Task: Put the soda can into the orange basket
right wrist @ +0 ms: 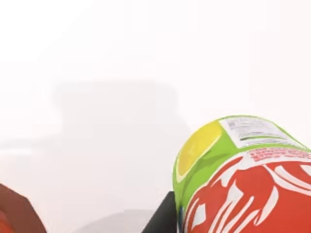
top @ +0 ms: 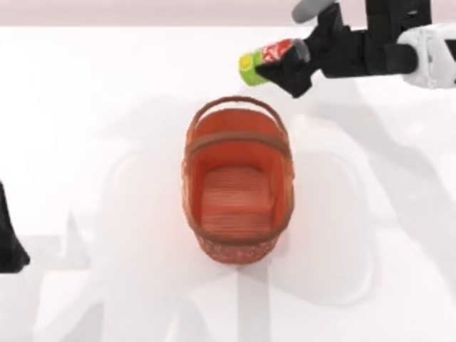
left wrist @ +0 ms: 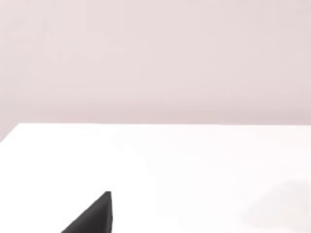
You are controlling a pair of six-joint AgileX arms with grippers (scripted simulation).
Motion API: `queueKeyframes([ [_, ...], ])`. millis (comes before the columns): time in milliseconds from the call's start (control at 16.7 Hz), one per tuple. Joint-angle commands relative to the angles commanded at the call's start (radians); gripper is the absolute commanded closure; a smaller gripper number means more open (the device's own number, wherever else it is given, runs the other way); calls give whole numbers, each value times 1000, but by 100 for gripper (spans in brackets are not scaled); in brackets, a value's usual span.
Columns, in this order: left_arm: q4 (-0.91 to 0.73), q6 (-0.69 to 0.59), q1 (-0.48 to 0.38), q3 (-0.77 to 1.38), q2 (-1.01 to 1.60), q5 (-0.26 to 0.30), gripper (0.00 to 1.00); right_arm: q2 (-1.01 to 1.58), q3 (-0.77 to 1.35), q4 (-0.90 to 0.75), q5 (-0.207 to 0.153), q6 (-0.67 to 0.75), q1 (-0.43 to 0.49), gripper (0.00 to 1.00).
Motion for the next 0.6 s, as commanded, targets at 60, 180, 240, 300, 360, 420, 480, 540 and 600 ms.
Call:
queueKeyframes([
  [60, 0, 0, 0, 0, 0, 0, 0, -17, -38, 104, -57, 33, 7, 100],
  [180, 0, 0, 0, 0, 0, 0, 0, -54, -111, 300, -165, 93, 20, 100],
  [240, 0, 0, 0, 0, 0, 0, 0, -75, -145, 388, -215, 120, 26, 100],
  [300, 0, 0, 0, 0, 0, 0, 0, -96, -175, 468, -261, 144, 31, 100],
  [360, 0, 0, 0, 0, 0, 0, 0, -116, -201, 537, -303, 165, 36, 100],
  [420, 0, 0, 0, 0, 0, 0, 0, -136, -224, 596, -340, 183, 40, 100],
  [480, 0, 0, 0, 0, 0, 0, 0, -153, -242, 645, -372, 197, 44, 100],
  [540, 0, 0, 0, 0, 0, 0, 0, -168, -256, 682, -397, 208, 47, 100],
  [600, 0, 0, 0, 0, 0, 0, 0, -179, -266, 710, -416, 216, 49, 100],
])
